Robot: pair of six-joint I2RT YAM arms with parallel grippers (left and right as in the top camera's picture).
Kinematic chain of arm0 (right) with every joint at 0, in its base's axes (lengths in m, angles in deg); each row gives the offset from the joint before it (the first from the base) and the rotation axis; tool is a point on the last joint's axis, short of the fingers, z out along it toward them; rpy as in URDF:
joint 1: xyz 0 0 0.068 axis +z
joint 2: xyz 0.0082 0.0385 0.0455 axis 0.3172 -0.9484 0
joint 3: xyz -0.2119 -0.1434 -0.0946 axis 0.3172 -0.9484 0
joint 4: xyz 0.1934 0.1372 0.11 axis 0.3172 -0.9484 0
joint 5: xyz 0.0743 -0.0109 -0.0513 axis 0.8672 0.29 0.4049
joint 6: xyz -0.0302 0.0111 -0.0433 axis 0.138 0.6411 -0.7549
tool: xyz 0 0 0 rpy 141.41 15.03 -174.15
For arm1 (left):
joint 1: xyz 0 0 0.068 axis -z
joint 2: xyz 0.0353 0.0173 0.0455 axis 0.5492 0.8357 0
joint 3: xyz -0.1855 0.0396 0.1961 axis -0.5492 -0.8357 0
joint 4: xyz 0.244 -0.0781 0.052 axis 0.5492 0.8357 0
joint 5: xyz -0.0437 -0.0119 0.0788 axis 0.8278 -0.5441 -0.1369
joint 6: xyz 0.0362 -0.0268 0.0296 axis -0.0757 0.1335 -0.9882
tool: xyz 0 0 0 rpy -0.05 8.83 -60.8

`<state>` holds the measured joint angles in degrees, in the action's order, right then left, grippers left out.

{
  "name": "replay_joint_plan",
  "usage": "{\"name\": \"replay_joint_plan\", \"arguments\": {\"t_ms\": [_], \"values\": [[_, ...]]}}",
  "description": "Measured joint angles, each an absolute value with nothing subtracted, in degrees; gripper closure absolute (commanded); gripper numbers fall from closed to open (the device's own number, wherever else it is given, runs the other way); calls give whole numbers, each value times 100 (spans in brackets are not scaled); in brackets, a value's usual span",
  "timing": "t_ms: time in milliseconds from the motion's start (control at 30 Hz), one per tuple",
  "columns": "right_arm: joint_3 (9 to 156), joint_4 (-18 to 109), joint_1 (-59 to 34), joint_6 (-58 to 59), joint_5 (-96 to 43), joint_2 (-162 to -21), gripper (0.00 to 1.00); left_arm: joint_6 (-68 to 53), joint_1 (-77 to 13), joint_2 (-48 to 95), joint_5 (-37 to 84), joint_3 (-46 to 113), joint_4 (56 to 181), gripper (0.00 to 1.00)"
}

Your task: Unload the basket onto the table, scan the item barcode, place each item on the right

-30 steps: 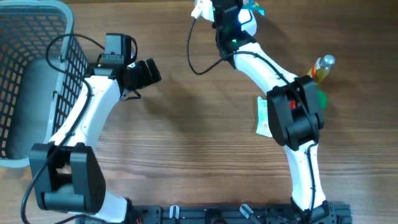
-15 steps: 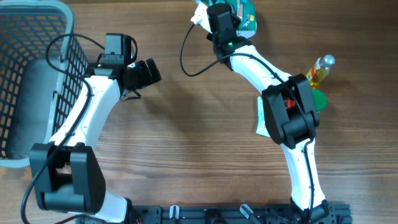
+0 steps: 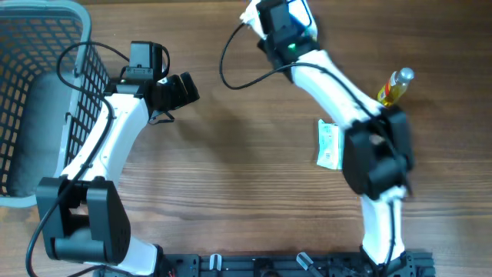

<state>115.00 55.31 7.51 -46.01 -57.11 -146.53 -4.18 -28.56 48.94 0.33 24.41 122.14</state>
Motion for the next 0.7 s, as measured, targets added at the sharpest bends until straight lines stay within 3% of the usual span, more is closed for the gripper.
{"name": "replay_joint_plan", "arguments": {"t_ms": [133,233,300,333,367,400,433,600,700], "values": [[11576,3212,744,-3331,-4802,-13412,92,-418,-2856,4894,35,2441,12214,0],[11572,1891,744,-2509,-3770,-13351,91,-418,-2856,4894,33,2439,12216,0],[11187,1332,744,-2011,-2894,-13449,83,-418,-2856,4894,33,2439,12216,0],[11010,1308,746,-1871,-2671,-13480,75,-418,-2856,4894,33,2439,12214,0],[10783,1349,751,-1720,-2477,-13495,50,-418,-2856,4894,33,2439,12214,0],[10494,1472,751,-1560,-2321,-13495,34,-418,-2856,4894,33,2439,12216,0],[10262,1609,751,-1412,-2223,-13497,27,-418,-2856,4894,33,2439,12214,0],[9594,2079,751,-841,-2313,-13532,5,-418,-2856,4894,33,2439,12216,0],[9591,2127,749,-660,-2512,-13532,2,-418,-2856,4894,33,2439,12216,0]]}}
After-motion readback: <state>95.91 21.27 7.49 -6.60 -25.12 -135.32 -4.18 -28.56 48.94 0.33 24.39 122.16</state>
